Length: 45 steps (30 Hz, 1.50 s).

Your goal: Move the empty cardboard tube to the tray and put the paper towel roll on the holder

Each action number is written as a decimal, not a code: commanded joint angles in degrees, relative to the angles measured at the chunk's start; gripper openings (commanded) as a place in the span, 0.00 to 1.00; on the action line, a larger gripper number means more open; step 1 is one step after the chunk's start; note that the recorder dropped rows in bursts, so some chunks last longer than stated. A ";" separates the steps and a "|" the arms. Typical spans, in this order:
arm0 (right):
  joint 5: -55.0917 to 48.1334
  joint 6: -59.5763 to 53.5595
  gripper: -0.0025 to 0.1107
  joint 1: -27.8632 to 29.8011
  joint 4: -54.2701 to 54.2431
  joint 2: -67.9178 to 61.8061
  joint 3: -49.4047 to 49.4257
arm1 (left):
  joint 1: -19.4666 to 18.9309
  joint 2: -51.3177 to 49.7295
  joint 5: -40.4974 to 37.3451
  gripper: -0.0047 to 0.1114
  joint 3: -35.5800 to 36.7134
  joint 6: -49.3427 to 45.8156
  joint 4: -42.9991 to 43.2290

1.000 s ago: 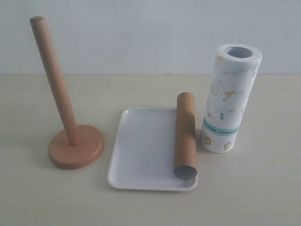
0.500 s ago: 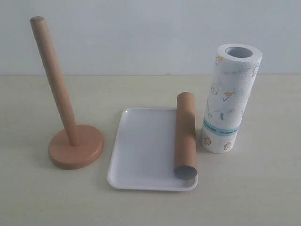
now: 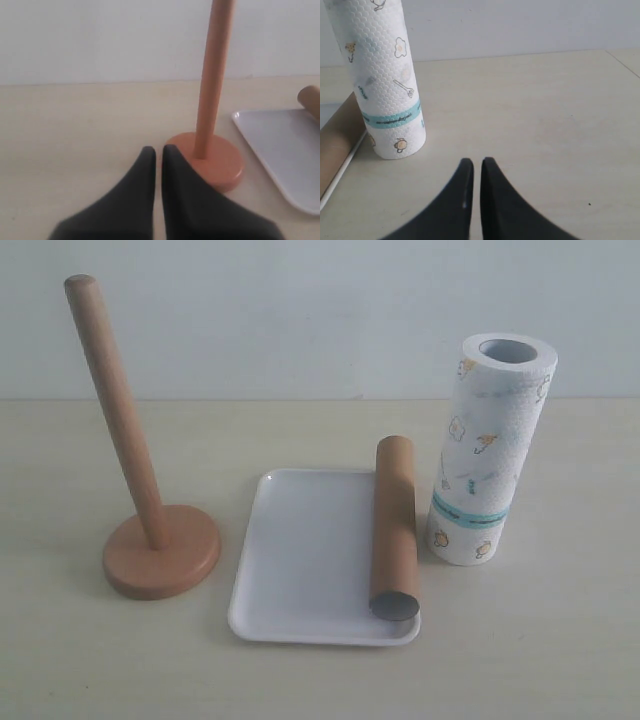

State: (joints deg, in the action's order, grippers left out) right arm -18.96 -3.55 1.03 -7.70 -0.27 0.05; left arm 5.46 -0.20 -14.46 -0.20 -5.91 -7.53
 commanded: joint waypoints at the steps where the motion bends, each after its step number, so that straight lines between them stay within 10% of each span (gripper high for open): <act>1: 0.38 0.00 0.07 0.13 0.39 0.27 -0.05 | -0.36 0.20 -2.29 0.08 0.20 1.47 1.59; 45: 12.38 -3.38 0.07 0.13 1.46 0.27 -0.05 | -0.25 0.20 -2.29 0.08 0.20 1.75 1.59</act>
State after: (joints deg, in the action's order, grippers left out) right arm -14.11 -4.84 1.03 -6.88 -0.27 0.05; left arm 5.29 -0.20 -16.51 -0.20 -4.56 -6.14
